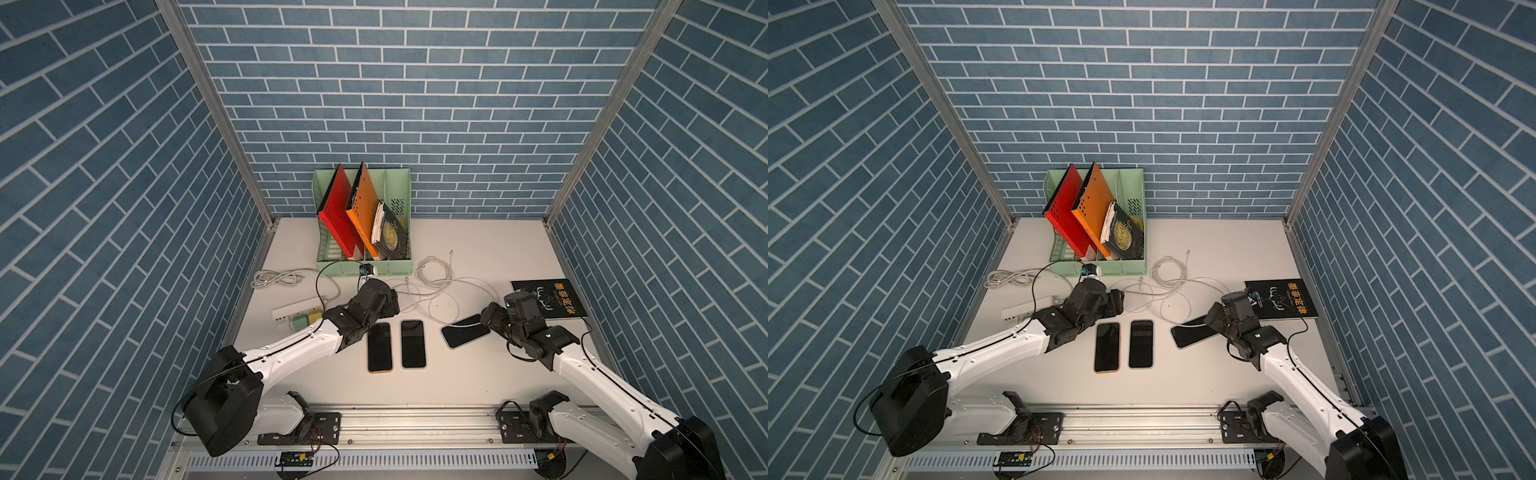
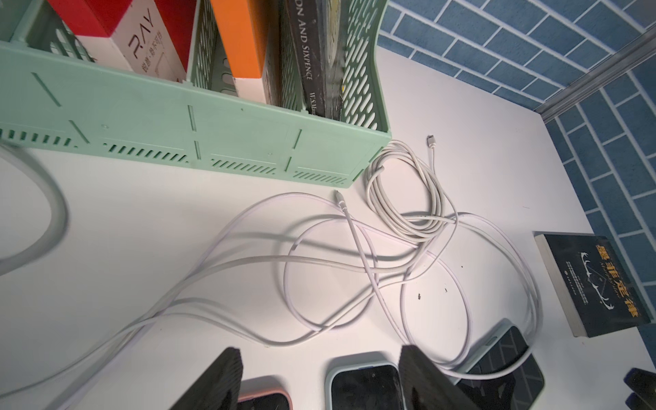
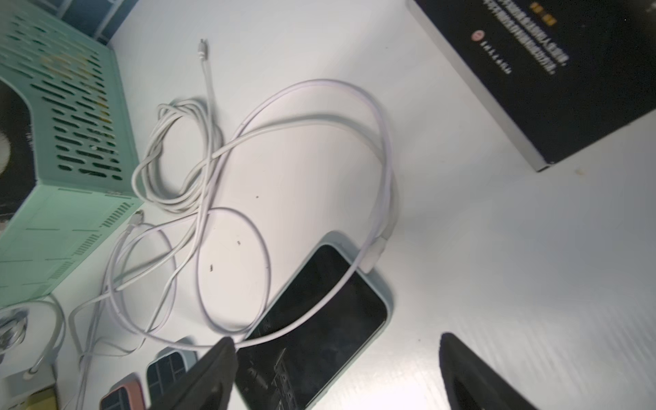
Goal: Unplug the charging cable from the phone
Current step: Adjust the phone at the center of the board.
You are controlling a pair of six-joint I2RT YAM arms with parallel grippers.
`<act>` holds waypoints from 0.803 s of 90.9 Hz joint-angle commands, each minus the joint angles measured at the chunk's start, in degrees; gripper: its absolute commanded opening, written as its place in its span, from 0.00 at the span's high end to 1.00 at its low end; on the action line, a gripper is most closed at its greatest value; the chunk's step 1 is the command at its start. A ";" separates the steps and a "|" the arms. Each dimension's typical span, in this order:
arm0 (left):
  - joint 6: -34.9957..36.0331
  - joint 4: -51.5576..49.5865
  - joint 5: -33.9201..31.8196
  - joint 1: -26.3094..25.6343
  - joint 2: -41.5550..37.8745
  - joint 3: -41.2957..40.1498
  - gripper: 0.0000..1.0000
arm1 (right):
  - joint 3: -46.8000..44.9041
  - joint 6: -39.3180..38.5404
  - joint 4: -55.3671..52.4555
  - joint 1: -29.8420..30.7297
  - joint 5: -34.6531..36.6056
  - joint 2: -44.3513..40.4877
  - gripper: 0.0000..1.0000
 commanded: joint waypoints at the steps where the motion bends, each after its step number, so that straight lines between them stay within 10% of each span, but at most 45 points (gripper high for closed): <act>1: -0.53 0.72 0.84 -0.55 1.06 1.71 0.26 | -1.71 -4.44 4.00 -4.11 -5.66 0.63 0.15; 20: -1.16 0.35 -0.03 -0.70 1.06 1.12 0.26 | -1.71 -6.09 6.25 -7.48 -9.95 3.79 0.40; 47: -1.02 1.19 0.17 -0.70 2.74 1.26 0.26 | -2.59 -7.83 4.31 -7.58 -8.92 3.85 0.47; 62: -0.80 1.32 0.63 -0.67 3.99 1.90 0.26 | -2.04 -7.58 5.92 -7.62 -9.89 7.41 0.81; 73: -0.60 1.34 0.42 -0.69 3.66 1.34 0.26 | -1.76 -8.90 4.94 -7.62 -9.89 9.42 0.83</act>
